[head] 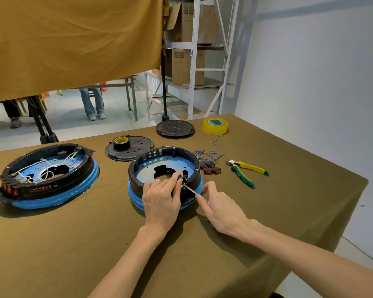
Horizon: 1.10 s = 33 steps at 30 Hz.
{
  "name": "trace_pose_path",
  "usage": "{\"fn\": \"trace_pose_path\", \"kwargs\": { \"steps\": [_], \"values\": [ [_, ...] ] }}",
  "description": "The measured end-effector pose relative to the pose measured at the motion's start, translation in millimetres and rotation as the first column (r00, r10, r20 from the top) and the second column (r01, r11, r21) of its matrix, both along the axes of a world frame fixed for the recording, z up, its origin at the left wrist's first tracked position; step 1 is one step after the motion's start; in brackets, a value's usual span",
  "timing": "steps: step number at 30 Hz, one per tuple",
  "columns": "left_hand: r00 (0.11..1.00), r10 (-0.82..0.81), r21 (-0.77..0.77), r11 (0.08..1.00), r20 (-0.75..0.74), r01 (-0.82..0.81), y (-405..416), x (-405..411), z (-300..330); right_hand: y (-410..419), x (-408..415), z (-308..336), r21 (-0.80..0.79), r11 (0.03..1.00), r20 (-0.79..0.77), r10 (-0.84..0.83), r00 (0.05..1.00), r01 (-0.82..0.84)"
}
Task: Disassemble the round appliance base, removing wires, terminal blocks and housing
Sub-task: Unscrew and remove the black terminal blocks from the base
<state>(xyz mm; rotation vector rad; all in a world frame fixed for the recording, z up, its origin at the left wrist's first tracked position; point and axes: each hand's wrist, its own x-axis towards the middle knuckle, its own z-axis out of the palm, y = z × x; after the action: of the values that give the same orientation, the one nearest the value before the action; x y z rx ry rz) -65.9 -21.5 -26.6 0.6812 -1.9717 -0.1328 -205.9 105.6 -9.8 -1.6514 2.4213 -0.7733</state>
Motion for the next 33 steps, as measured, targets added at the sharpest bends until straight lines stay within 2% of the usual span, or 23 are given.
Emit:
{"fn": "trace_pose_path", "kwargs": {
  "steps": [3,7,11,15,17,19,21,23,27,30,33],
  "values": [
    [0.998,0.022,0.051,0.999,-0.051,-0.019,0.9,-1.8,3.5,14.5,-10.6,0.8,0.008,1.0,-0.019,-0.012,1.0,0.012],
    [0.999,0.014,0.051,0.999,-0.041,-0.012,1.3,-0.7,5.5,24.8,-18.1,4.7,0.015,0.999,-0.037,-0.04,0.999,0.041],
    [1.0,-0.003,0.045,0.999,-0.017,0.004,0.6,0.9,6.2,31.3,-24.3,3.6,-0.029,0.995,-0.228,-0.097,0.969,0.093],
    [1.0,-0.028,0.041,0.999,0.005,0.028,1.2,3.4,5.6,35.9,-47.3,0.9,-0.042,0.967,-0.358,-0.251,0.899,0.253],
    [0.999,-0.041,0.033,0.999,0.02,0.04,1.6,3.9,5.3,29.2,-58.5,2.3,-0.002,0.941,-0.36,-0.316,0.878,0.338],
    [0.998,-0.045,0.034,0.998,0.033,0.044,2.0,4.6,5.9,15.4,-60.9,5.7,0.015,0.936,-0.336,-0.327,0.883,0.352],
    [0.998,-0.054,0.031,0.998,0.037,0.053,1.0,6.8,6.7,-0.7,-57.0,8.4,0.009,0.949,-0.343,-0.294,0.892,0.316],
    [0.997,-0.067,0.031,0.997,0.045,0.066,0.3,9.7,7.6,-11.6,-52.7,13.4,-0.054,0.967,-0.283,-0.252,0.925,0.247],
    [0.995,-0.077,0.028,0.997,0.061,0.076,0.5,12.5,9.7,-21.8,-37.6,32.2,-0.266,0.958,-0.107,0.078,0.991,-0.104],
    [0.994,-0.092,0.04,0.995,0.065,0.089,0.3,14.5,12.0,-30.9,-23.2,44.1,-0.229,0.927,-0.09,0.285,0.954,-0.298],
    [0.992,-0.099,0.05,0.994,0.08,0.095,-0.7,17.5,13.7,-40.9,-16.7,45.3,-0.185,0.912,-0.099,0.353,0.93,-0.366]
  ]
}}
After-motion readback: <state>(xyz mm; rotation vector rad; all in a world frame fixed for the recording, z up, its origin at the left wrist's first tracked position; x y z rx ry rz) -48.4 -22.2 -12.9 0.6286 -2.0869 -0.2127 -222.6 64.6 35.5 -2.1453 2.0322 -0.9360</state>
